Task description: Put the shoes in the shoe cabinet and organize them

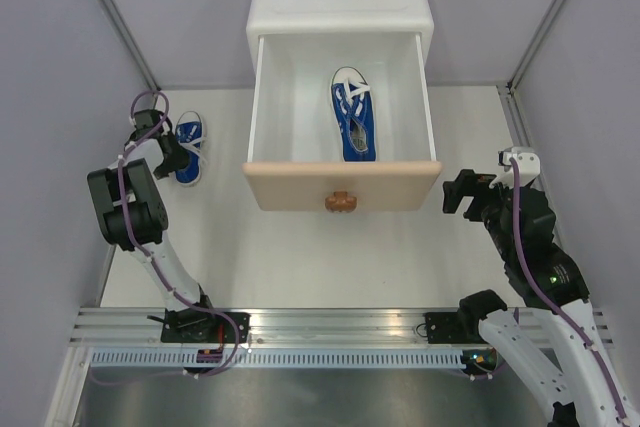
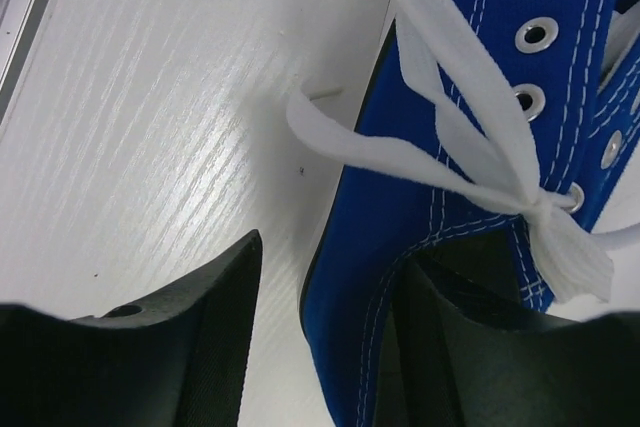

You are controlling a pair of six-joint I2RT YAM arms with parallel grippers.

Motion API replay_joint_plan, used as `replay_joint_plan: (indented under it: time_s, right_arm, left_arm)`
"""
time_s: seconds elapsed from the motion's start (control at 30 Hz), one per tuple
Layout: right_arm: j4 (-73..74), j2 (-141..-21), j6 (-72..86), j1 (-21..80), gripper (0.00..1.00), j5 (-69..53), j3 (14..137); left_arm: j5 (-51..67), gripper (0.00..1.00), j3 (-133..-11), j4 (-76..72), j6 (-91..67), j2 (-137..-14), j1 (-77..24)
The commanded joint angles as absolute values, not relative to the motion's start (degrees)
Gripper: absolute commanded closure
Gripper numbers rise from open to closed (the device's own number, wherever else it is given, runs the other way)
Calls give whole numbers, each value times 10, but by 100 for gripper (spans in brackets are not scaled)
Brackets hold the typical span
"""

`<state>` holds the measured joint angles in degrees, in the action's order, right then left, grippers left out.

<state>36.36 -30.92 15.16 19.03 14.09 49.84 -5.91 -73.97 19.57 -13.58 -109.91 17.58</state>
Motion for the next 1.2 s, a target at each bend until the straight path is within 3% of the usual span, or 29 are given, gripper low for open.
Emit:
replay_joint_plan:
  time_s: [0.0, 0.2, 0.3, 0.37, 0.7, 1.17]
  right_arm:
    - [344, -315, 145, 194, 2, 153, 500]
    - [345, -323, 144, 193, 2, 155, 502]
    - [345, -330, 144, 193, 2, 156, 504]
    - [345, -330, 145, 193, 2, 156, 504]
    - [359, -327, 151, 194, 3, 150, 514]
    - [404, -304, 172, 193, 3, 135, 552]
  left_arm:
    - [-76, 44, -777, 192, -106, -1121, 178]
    - [-66, 67, -805, 195, -105, -1145, 178]
    - [-58, 89, -810, 195, -110, -1146, 178]
    - [-55, 98, -810, 195, -115, -1142, 178]
    - [-51, 98, -776, 196, -217, -1042, 178]
    - [-93, 98, -686, 284, -330, -808, 130]
